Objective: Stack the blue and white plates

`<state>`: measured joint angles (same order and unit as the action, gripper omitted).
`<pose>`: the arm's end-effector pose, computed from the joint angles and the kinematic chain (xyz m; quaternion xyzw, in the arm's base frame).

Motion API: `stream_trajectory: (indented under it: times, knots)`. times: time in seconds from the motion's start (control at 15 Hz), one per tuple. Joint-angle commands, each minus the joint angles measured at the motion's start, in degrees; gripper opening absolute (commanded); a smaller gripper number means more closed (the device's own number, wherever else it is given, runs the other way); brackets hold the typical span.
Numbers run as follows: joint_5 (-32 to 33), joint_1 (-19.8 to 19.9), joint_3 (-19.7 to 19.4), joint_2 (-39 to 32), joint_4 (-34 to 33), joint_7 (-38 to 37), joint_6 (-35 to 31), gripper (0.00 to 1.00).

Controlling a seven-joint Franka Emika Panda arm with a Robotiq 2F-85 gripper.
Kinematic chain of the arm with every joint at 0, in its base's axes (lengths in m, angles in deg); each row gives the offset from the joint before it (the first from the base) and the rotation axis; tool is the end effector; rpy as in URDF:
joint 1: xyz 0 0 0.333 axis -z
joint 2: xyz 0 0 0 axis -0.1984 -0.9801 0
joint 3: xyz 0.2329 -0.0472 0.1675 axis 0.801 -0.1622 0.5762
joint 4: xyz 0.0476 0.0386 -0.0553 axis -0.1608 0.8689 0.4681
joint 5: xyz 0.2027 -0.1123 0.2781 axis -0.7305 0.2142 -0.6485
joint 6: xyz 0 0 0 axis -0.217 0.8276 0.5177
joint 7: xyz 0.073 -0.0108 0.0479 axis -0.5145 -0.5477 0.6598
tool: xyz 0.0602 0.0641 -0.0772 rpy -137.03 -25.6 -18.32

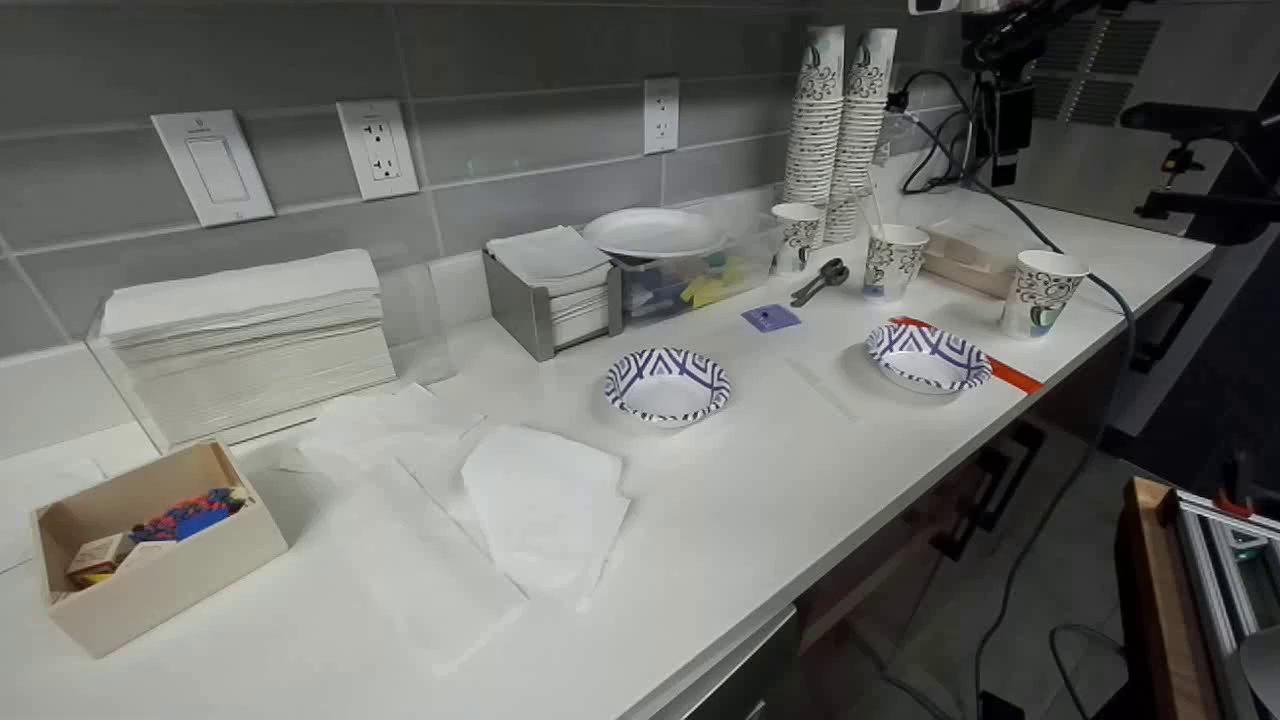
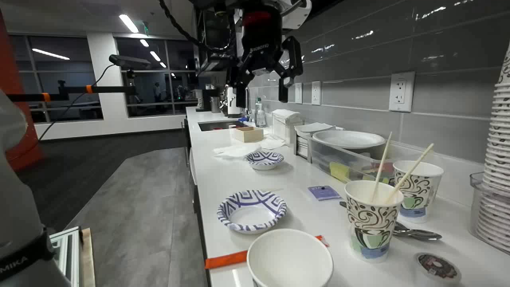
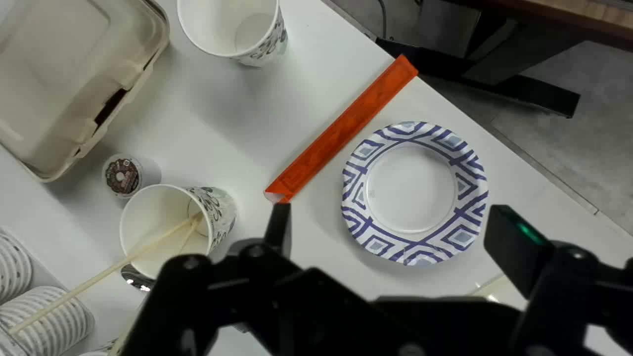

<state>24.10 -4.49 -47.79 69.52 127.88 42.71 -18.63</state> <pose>0.4022 -0.1864 0.4858 0.9782 0.1421 -0.1200 0.0921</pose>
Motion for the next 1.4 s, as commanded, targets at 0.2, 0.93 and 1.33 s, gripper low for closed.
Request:
stream_trajectory:
  times: [0.2,0.93,1.33]
  knots:
    - [-0.1,0.2,0.2,0.0,-0.1,0.1,0.1,1.0]
    - [-14.2,0.7,-4.1,-4.9,3.8,15.5,-10.1,1.0]
    - [-22.6,2.6,-4.9,-11.9,7.2,27.4,-20.4,1.0]
